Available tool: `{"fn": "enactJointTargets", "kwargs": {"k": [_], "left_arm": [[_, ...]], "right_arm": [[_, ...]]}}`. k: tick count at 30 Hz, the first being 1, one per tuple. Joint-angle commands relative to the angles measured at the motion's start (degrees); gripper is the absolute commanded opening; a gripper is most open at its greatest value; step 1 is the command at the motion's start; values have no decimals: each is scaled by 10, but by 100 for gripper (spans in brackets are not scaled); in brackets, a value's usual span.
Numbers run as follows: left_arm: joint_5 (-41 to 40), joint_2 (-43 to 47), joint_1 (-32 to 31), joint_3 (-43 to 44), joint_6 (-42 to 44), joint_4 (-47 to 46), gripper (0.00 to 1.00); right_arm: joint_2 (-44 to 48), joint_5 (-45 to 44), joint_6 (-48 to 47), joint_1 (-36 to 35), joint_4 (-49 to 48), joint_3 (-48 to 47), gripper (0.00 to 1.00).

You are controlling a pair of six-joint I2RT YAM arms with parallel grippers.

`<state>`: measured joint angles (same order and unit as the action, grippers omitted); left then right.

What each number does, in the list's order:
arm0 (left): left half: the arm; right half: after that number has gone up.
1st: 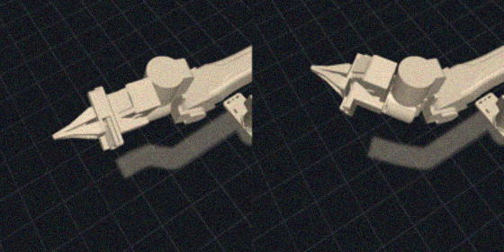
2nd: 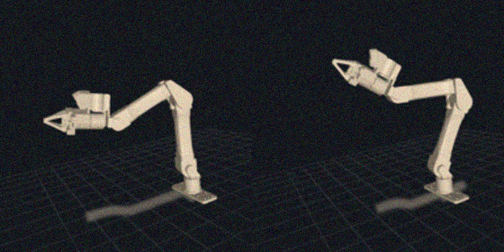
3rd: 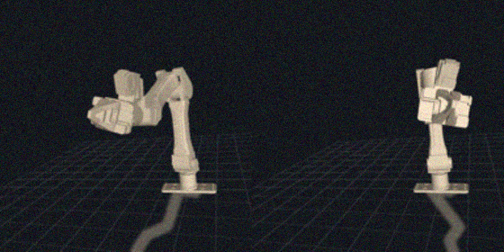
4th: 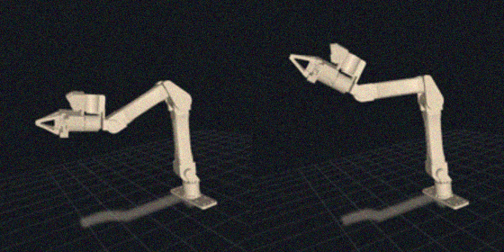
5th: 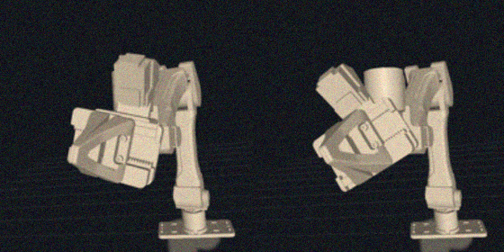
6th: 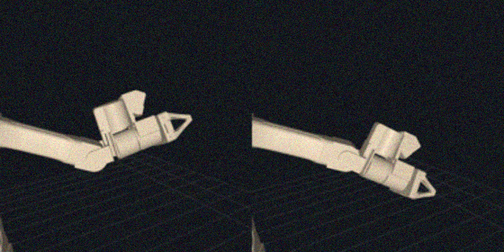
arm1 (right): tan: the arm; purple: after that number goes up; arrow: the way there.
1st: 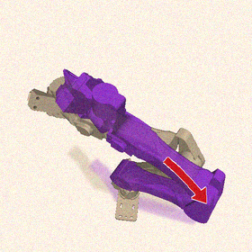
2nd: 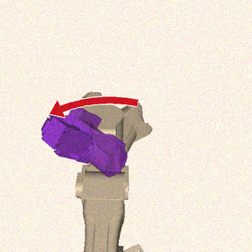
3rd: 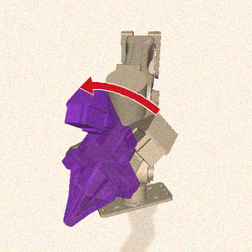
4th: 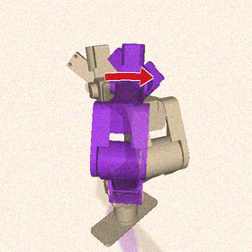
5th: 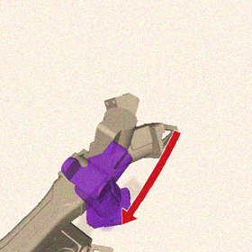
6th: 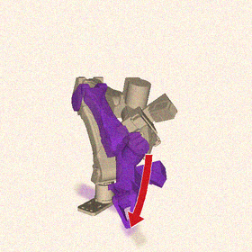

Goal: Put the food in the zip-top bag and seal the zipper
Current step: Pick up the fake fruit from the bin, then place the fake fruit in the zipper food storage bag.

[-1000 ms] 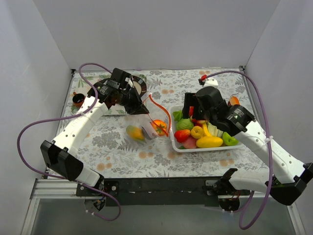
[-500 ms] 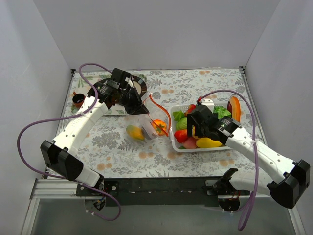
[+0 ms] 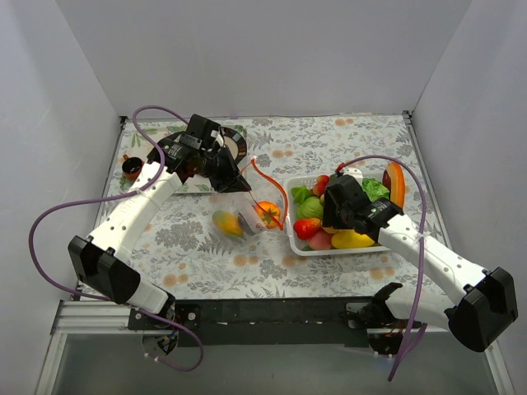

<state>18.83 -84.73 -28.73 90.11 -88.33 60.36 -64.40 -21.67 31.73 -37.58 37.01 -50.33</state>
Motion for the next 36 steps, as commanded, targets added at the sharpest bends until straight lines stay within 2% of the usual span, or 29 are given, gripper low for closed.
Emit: {"fn": "enactJointTargets", "kwargs": {"k": [1,5,10,15,20,26,30,31,33,34,36], "left_arm": [[4,13,-3,5,-3,-5,0],[8,9,-3,2,-3,-10,0],[11,5,-3,-3,-2,-16,0],[16,0,-3,-5,-1,-20,0],[18,-2,-3,-4,-3,-24,0],[16,-7,-4,0,-3,-23,0],[16,-10,-4,7,-3,-22,0],[16,-11,-4,9,-3,-20,0],[16,-11,-5,12,-3,-18,0],[16,-12,-5,14,-3,-16,0],[14,-10,-5,15,-3,-14,0]], "right_arm": [[13,8,-12,14,-8,-13,44],[36,-4,-23,27,34,-49,30],[57,-3,-32,30,88,-114,23],[54,50,-36,30,93,-178,21],[3,151,-32,20,30,-244,19],[-86,184,-18,-41,-23,-314,19],[-133,203,-6,-65,-61,-313,19],[-150,207,-4,-70,-69,-313,20],[-169,212,-1,-73,-83,-321,28],[-186,212,-2,-76,-82,-326,42],[-198,212,-1,-76,-83,-337,58]]}}
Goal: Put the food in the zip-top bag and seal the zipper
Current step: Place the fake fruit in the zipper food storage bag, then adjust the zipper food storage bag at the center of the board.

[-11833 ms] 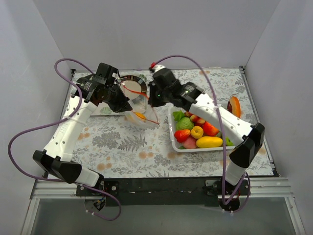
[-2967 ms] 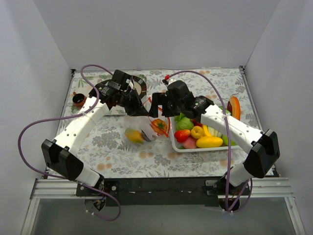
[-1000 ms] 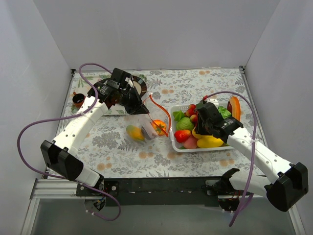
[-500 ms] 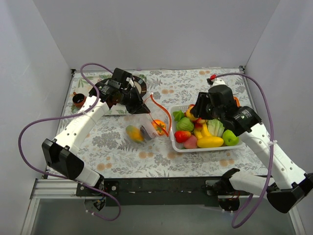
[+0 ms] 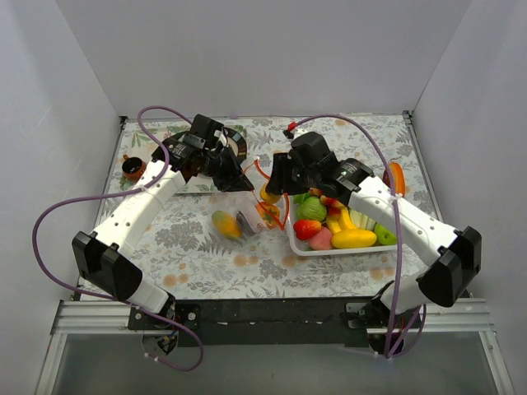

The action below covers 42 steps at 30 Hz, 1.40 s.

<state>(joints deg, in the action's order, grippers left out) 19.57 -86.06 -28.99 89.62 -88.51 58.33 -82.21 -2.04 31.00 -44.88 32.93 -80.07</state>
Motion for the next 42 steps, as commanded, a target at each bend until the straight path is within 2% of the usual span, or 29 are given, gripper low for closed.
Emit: {"fn": "enactJointTargets", "kwargs": {"k": [1,4,6,12,17,20,23,24,25,32,38,41,42], "left_arm": [[6,4,-3,18,1,6,0],[6,6,-3,15,1,6,0],[8,7,-3,13,0,4,0],[12,5,-3,17,3,0,0],[17,7,-3,17,0,-6,0],[14,10,-3,22,0,-1,0],[9,12,-3,26,1,6,0],[9,13,-3,27,2,7,0],[9,14,-3,27,2,8,0],[8,16,-3,32,0,12,0],[3,22,-3,34,-2,18,0],[-2,30,-3,30,-3,20,0],[-3,32,-3,30,-4,21,0]], "right_arm": [[-25,16,6,-3,-49,-40,61],[-27,30,5,-3,-52,-39,77],[-29,27,2,-3,-47,-43,84],[9,-32,-11,-2,-4,-49,89],[52,-81,-17,8,22,-33,89],[63,-82,-19,16,29,-4,87],[85,-48,-23,27,-5,55,72],[95,-40,-22,34,-14,78,64],[99,-33,-22,35,-24,88,61],[93,16,-15,38,-70,146,59],[56,46,-2,38,-98,145,57],[29,58,3,38,-103,128,44],[14,63,4,38,-102,113,32]]}}
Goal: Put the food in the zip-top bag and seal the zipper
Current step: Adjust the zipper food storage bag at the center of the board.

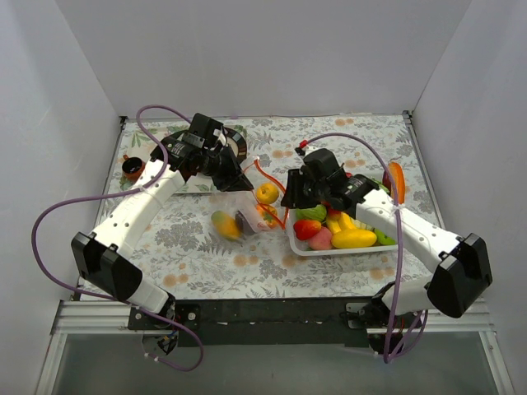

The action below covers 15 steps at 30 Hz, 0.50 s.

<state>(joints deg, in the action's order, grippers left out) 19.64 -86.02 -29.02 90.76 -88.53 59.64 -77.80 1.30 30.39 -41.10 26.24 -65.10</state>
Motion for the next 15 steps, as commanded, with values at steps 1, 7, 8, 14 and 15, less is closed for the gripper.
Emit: {"fn": "enactJointTargets", "kwargs": {"k": [1,7,8,14,15], "left_arm": [[-14,33,-3,20,-3,11,0],[-147,22,18,25,-7,79,0],[-145,21,25,19,-7,80,0],[-147,45,40,7,-17,74,0],[-154,49,40,15,-18,86,0]], "right_arm": [[-37,34,12,-1,-29,-47,22],[-84,-49,0,-89,84,-241,1],[-88,-73,-2,-93,99,-256,1],[-59,-75,-16,-25,89,-195,1],[-63,-73,-17,-20,90,-193,1]]}}
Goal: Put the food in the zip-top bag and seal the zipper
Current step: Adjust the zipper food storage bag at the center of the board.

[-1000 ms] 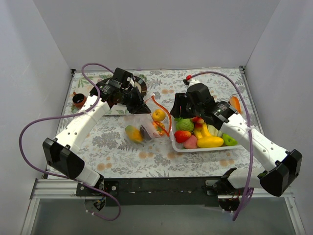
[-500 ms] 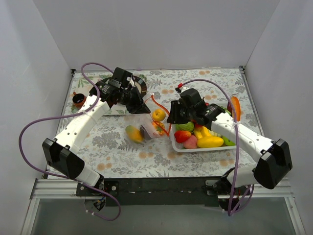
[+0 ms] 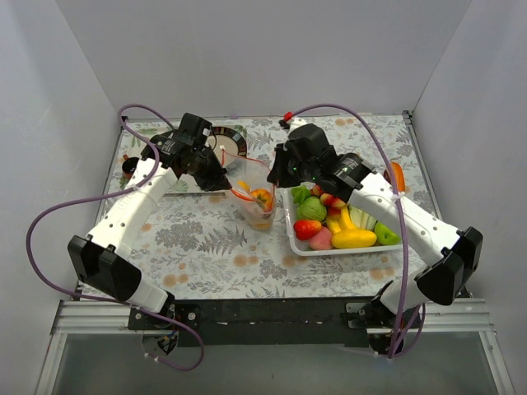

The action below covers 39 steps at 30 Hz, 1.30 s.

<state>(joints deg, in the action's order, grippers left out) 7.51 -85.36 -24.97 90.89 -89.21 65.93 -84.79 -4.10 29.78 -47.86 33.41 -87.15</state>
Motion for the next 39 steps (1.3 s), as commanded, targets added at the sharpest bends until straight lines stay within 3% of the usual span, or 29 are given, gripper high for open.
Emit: {"fn": "enactJointTargets", "kwargs": {"k": [1,4,8,11,15,21,23,24,27,30,33,35,39], "left_arm": [[-36,45,-1,25,-12,27,0],[-61,58,-1,71,-19,47,0],[-103,48,1,107,-16,68,0],[-76,28,4,104,-9,75,0],[-76,47,4,106,-9,62,0],[-29,33,4,70,3,40,0],[-19,30,4,52,4,28,0],[-3,27,4,47,6,15,0],[35,7,3,35,18,-10,0],[48,-6,-3,23,25,-32,0],[65,-13,-8,6,29,-53,0],[79,-14,-11,-9,29,-62,0],[86,-14,-16,-17,29,-76,0]], "right_arm": [[1,-16,-10,48,23,25,1],[-19,4,-7,31,25,-3,1],[-59,-15,-19,-22,73,-127,1],[-77,-39,-38,-31,98,-180,1],[-49,-9,-42,32,73,-98,1],[-23,37,-23,36,10,61,1],[-6,23,-17,36,-8,105,11],[13,14,-17,37,-7,113,28],[44,-32,-24,39,21,108,56],[79,-95,-29,41,66,86,71],[121,-154,-29,51,89,80,79],[136,-182,-33,68,104,82,79],[136,-173,-69,171,101,97,75]]}}
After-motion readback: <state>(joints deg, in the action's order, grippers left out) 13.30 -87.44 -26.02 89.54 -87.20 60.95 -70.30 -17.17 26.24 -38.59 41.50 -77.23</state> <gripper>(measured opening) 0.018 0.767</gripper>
